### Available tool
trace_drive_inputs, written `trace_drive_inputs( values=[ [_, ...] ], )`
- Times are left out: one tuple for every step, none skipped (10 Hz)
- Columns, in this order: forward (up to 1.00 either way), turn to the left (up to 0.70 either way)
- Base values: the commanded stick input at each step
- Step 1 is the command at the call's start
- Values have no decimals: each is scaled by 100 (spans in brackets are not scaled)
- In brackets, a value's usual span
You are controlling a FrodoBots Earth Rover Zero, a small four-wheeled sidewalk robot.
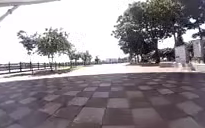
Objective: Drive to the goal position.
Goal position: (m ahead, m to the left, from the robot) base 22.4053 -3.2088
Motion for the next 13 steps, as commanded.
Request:
trace_drive_inputs(
  values=[
    [45,0],
    [45,0],
    [45,0],
    [45,0],
    [45,0],
    [45,0],
    [45,0],
    [45,0],
    [45,0],
    [45,0],
    [45,0],
    [45,0],
    [45,0]
  ],
)
